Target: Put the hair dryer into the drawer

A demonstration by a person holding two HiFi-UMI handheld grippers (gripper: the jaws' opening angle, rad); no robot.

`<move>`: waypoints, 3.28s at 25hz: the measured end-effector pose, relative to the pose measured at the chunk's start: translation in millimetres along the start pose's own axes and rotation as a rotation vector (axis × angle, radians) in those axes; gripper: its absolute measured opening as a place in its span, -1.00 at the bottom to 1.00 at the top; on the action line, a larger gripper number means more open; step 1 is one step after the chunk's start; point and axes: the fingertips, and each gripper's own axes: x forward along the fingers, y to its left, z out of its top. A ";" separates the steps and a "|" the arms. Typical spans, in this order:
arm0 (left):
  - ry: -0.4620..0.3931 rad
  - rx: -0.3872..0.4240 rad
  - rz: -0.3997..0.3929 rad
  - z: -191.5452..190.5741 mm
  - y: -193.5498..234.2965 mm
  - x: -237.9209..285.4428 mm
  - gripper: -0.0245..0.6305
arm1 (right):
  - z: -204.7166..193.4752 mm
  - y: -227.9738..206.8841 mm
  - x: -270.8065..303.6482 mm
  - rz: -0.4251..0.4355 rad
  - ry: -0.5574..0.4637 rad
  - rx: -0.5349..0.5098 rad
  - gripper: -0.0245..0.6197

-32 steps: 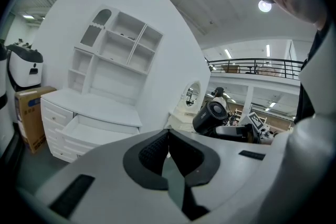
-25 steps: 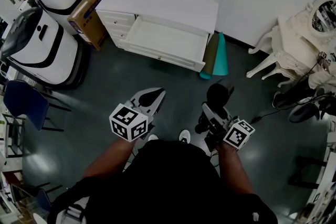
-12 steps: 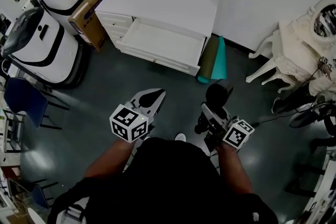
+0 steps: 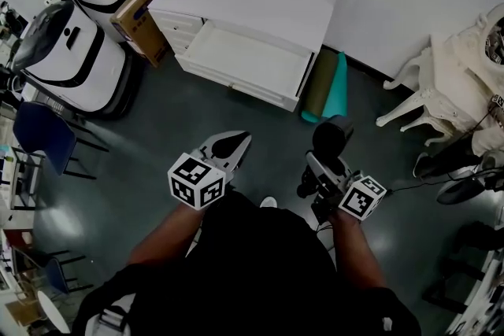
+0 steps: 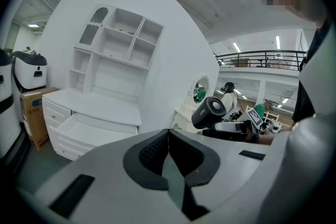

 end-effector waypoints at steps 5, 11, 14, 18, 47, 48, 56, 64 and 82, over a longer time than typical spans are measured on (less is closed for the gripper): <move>0.024 0.003 0.014 -1.3 -3.7 4.5 -0.90 | 1.0 -6.6 3.1 0.017 0.016 0.016 -0.19; 0.049 -0.009 0.032 -1.5 13.4 17.4 -0.90 | 2.3 -21.3 15.7 0.010 0.021 0.030 -0.19; 0.064 -0.015 0.024 -2.9 25.6 23.9 -0.90 | 2.6 -30.3 25.6 -0.010 0.025 0.041 -0.19; 0.061 -0.029 0.016 4.7 52.7 37.5 -0.90 | 9.4 -42.4 44.0 -0.046 0.011 0.052 -0.19; 0.106 0.008 -0.137 65.3 272.1 100.3 -0.90 | 64.3 -75.3 255.1 -0.228 -0.053 0.023 -0.19; 0.108 0.003 -0.143 63.5 272.8 101.6 -0.90 | 64.5 -76.1 256.3 -0.234 -0.048 0.016 -0.19; 0.145 0.001 -0.166 51.5 267.9 129.4 -0.90 | 74.7 -98.1 259.1 -0.264 -0.033 -0.022 -0.19; 0.181 -0.005 -0.090 49.9 278.4 167.3 -0.90 | 94.5 -159.0 268.5 -0.312 0.079 -0.101 -0.19; 0.449 0.040 0.128 -17.2 325.0 266.1 -0.90 | 25.6 -301.1 331.8 -0.252 0.621 -0.285 -0.19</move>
